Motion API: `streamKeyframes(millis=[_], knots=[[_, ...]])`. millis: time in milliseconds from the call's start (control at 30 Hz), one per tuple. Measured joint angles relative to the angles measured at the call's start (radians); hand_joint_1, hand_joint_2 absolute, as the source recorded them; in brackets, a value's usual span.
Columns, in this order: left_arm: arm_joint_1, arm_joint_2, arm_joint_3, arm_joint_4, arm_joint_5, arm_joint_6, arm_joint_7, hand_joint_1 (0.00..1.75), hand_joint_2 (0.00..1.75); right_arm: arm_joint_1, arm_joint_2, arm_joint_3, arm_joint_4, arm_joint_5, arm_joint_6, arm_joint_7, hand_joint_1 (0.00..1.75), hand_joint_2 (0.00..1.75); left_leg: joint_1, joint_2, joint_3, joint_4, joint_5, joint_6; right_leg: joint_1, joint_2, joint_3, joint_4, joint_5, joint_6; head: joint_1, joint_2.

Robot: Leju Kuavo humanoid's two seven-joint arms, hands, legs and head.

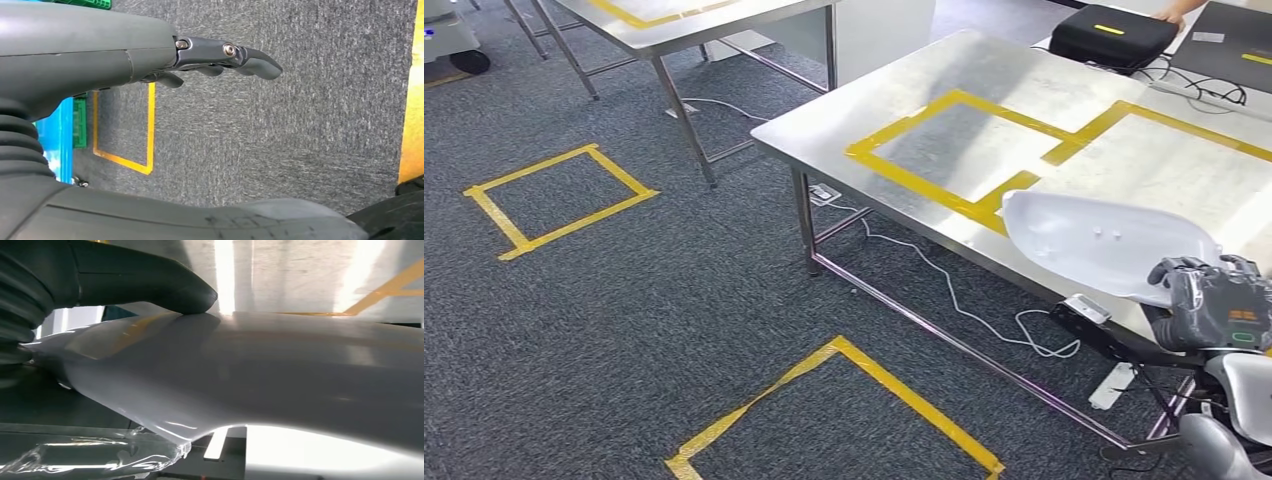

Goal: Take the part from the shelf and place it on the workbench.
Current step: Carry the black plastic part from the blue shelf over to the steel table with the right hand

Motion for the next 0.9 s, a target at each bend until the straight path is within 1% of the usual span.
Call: streamKeyframes(millis=[67, 100, 133, 200, 233, 267, 300, 333, 367, 400, 433, 467, 500, 533, 567, 600, 633, 667, 733, 767, 800, 833, 867, 900], knots=[[0.000, -0.002, -0.001, 0.000, 0.002, 0.000, -0.001, 0.00, 1.75, 0.020, -0.002, -0.019, -0.010, 0.006, 0.003, 0.001, 1.75, 1.75, 0.003, 0.001, 0.011, -0.011, 0.002, 0.010, 0.000, -0.002, -0.003, 0.012, 0.000, 0.009, 0.001, 0.000], [0.000, -0.003, -0.003, 0.000, 0.003, -0.001, -0.001, 0.00, 1.75, 0.028, -0.003, -0.028, -0.014, 0.007, 0.005, 0.002, 1.75, 1.75, 0.005, 0.002, 0.018, -0.015, 0.004, 0.013, 0.000, -0.005, -0.011, 0.030, -0.014, 0.012, 0.002, 0.000], [0.000, -0.004, -0.004, 0.000, 0.004, -0.001, -0.002, 0.00, 1.75, 0.034, -0.003, -0.037, -0.018, 0.007, 0.006, 0.002, 1.75, 1.75, 0.007, 0.003, 0.023, -0.016, 0.006, 0.014, 0.000, -0.008, -0.028, 0.066, -0.039, 0.013, 0.003, 0.000], [0.000, -0.006, -0.007, 0.000, 0.005, -0.003, -0.002, 0.00, 1.75, 0.045, -0.004, -0.052, -0.022, 0.007, 0.008, 0.002, 1.75, 1.75, 0.008, 0.005, 0.026, -0.017, 0.006, 0.014, -0.002, -0.013, -0.083, 0.190, -0.104, 0.016, 0.006, 0.000], [0.001, -0.006, -0.008, 0.000, 0.006, -0.003, -0.003, 0.00, 1.75, 0.052, -0.004, -0.057, -0.022, 0.007, 0.009, 0.001, 1.75, 1.75, 0.009, 0.006, 0.026, -0.016, 0.005, 0.013, -0.004, -0.015, -0.111, 0.246, -0.128, 0.018, 0.006, 0.000], [0.001, -0.007, -0.008, 0.000, 0.007, -0.004, -0.003, 0.00, 1.75, 0.059, -0.004, -0.061, -0.023, 0.007, 0.011, -0.001, 1.75, 1.75, 0.011, 0.006, 0.027, -0.016, 0.004, 0.010, -0.007, -0.016, -0.126, 0.274, -0.136, 0.022, 0.006, 0.000], [0.002, -0.007, -0.008, 0.000, 0.009, -0.004, -0.003, 0.00, 1.75, 0.064, -0.004, -0.065, -0.023, 0.006, 0.013, -0.003, 1.75, 1.75, 0.014, 0.006, 0.029, -0.016, 0.001, 0.006, -0.012, -0.017, -0.122, 0.265, -0.125, 0.028, 0.006, 0.000], [0.002, -0.008, -0.009, 0.000, 0.011, -0.004, -0.003, 0.00, 1.75, 0.068, -0.004, -0.070, -0.024, 0.005, 0.014, -0.006, 1.75, 1.75, 0.018, 0.006, 0.033, -0.014, -0.002, -0.001, -0.018, -0.019, -0.097, 0.215, -0.096, 0.035, 0.006, 0.000], [0.003, -0.008, -0.010, 0.000, 0.014, -0.004, -0.003, 0.00, 1.75, 0.071, -0.004, -0.075, -0.025, 0.005, 0.016, -0.008, 1.75, 1.75, 0.022, 0.006, 0.037, -0.012, -0.008, -0.009, -0.026, -0.021, -0.061, 0.144, -0.065, 0.046, 0.006, 0.000], [0.003, -0.006, -0.011, 0.001, 0.016, -0.004, -0.003, 0.00, 1.75, 0.072, -0.004, -0.079, -0.026, 0.004, 0.018, -0.010, 1.75, 1.75, 0.025, 0.005, 0.040, -0.008, -0.014, -0.019, -0.031, -0.021, -0.030, 0.081, -0.051, 0.051, 0.008, 0.000], [0.002, -0.005, -0.012, 0.002, 0.018, -0.004, -0.003, 0.00, 1.75, 0.074, -0.003, -0.083, -0.027, 0.004, 0.019, -0.011, 1.75, 1.75, 0.026, 0.004, 0.042, -0.006, -0.020, -0.029, -0.034, -0.022, -0.006, 0.036, -0.048, 0.048, 0.008, 0.000], [0.002, -0.004, -0.013, 0.003, 0.019, -0.004, -0.003, 0.00, 1.75, 0.078, -0.003, -0.085, -0.029, 0.003, 0.021, -0.012, 1.75, 1.75, 0.025, 0.004, 0.044, -0.004, -0.026, -0.037, -0.033, -0.021, 0.005, 0.019, -0.054, 0.038, 0.009, 0.000], [0.002, -0.003, -0.014, 0.004, 0.021, -0.004, -0.003, 0.00, 1.75, 0.083, -0.003, -0.088, -0.030, 0.002, 0.022, -0.013, 1.75, 1.75, 0.025, 0.004, 0.047, -0.003, -0.030, -0.045, -0.031, -0.020, 0.005, 0.021, -0.063, 0.023, 0.009, 0.000], [0.002, -0.005, -0.014, 0.005, 0.023, -0.004, -0.004, 0.00, 1.75, 0.088, -0.003, -0.093, -0.032, 0.000, 0.024, -0.013, 1.75, 1.75, 0.025, 0.004, 0.050, -0.004, -0.032, -0.050, -0.030, -0.019, 0.011, 0.025, -0.061, 0.009, 0.008, 0.000], [0.002, -0.005, -0.015, 0.005, 0.025, -0.004, -0.004, 0.00, 1.75, 0.092, -0.003, -0.099, -0.034, -0.002, 0.025, -0.014, 1.75, 1.75, 0.027, 0.004, 0.051, 0.004, -0.031, -0.055, -0.029, -0.017, 0.017, 0.026, -0.059, 0.000, 0.007, 0.000], [0.000, -0.006, -0.015, 0.005, 0.027, -0.003, -0.004, 0.00, 1.75, 0.095, -0.003, -0.107, -0.037, -0.004, 0.026, -0.014, 1.75, 1.75, 0.029, 0.004, 0.044, 0.024, -0.030, -0.058, -0.028, -0.016, 0.024, 0.026, -0.062, -0.007, 0.005, 0.000], [-0.001, -0.007, -0.015, 0.005, 0.029, -0.003, -0.004, 0.00, 1.75, 0.097, -0.003, -0.115, -0.039, -0.008, 0.027, -0.014, 1.75, 1.75, 0.029, 0.003, 0.023, 0.063, -0.034, -0.060, -0.026, -0.015, 0.032, 0.026, -0.066, -0.013, 0.003, 0.000], [-0.003, -0.007, -0.015, 0.005, 0.031, -0.002, -0.004, 0.00, 1.75, 0.098, -0.003, -0.122, -0.040, -0.010, 0.028, -0.014, 1.75, 1.75, 0.028, 0.003, -0.012, 0.119, -0.046, -0.060, -0.024, -0.015, 0.039, 0.026, -0.071, -0.019, 0.001, 0.000], [-0.003, -0.008, -0.015, 0.005, 0.035, -0.002, -0.005, 0.00, 1.75, 0.101, -0.003, -0.134, -0.041, -0.017, 0.031, -0.015, 1.75, 1.75, 0.023, 0.003, -0.100, 0.240, -0.093, -0.057, -0.018, -0.013, 0.052, 0.025, -0.085, -0.029, 0.000, 0.000], [-0.001, -0.008, -0.015, 0.005, 0.036, -0.001, -0.005, 0.00, 1.75, 0.103, -0.003, -0.139, -0.041, -0.019, 0.033, -0.016, 1.75, 1.75, 0.019, 0.003, -0.135, 0.276, -0.111, -0.053, -0.015, -0.011, 0.061, 0.025, -0.093, -0.032, 0.000, 0.000], [0.002, -0.008, -0.016, 0.005, 0.036, -0.001, -0.005, 0.00, 1.75, 0.105, -0.003, -0.144, -0.040, -0.021, 0.034, -0.017, 1.75, 1.75, 0.015, 0.003, -0.155, 0.283, -0.113, -0.048, -0.013, -0.009, 0.071, 0.025, -0.102, -0.034, 0.000, 0.000], [0.004, -0.008, -0.016, 0.005, 0.036, -0.002, -0.005, 0.00, 1.75, 0.105, -0.003, -0.148, -0.040, -0.022, 0.035, -0.018, 1.75, 1.75, 0.010, 0.003, -0.159, 0.258, -0.095, -0.042, -0.011, -0.006, 0.083, 0.025, -0.112, -0.034, 0.000, 0.000], [0.005, -0.008, -0.016, 0.005, 0.036, -0.002, -0.005, 0.00, 1.75, 0.106, -0.003, -0.153, -0.039, -0.023, 0.035, -0.019, 1.75, 1.75, 0.004, 0.003, -0.148, 0.206, -0.057, -0.034, -0.010, -0.004, 0.096, 0.024, -0.122, -0.033, 0.000, 0.000], [0.007, -0.008, -0.016, 0.005, 0.036, -0.002, -0.005, 0.00, 1.75, 0.105, -0.003, -0.157, -0.037, -0.025, 0.036, -0.020, 1.75, 1.75, -0.001, 0.003, -0.132, 0.144, -0.009, -0.025, -0.009, -0.002, 0.108, 0.024, -0.132, -0.031, -0.001, 0.000]])
